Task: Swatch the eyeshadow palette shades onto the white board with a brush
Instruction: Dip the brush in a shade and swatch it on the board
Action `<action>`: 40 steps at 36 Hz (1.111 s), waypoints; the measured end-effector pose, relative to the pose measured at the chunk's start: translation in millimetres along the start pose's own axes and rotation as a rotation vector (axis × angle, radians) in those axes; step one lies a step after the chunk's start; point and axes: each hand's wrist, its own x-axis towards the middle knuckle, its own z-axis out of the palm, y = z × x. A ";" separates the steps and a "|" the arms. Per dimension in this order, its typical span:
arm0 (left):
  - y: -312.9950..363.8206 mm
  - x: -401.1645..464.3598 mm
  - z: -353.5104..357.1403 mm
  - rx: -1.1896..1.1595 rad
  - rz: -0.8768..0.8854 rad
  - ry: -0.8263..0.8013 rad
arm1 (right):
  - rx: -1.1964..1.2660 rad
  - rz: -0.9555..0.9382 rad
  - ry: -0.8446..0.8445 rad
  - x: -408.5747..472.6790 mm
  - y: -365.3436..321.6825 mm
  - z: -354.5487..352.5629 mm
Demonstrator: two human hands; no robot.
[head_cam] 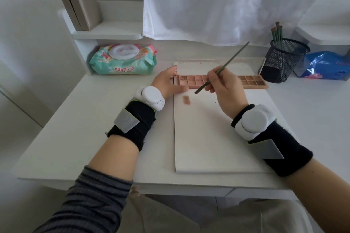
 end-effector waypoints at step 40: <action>-7.3 4.7 -0.1 0.011 0.021 -0.010 | -0.139 -0.074 -0.035 -4.3 4.5 2.0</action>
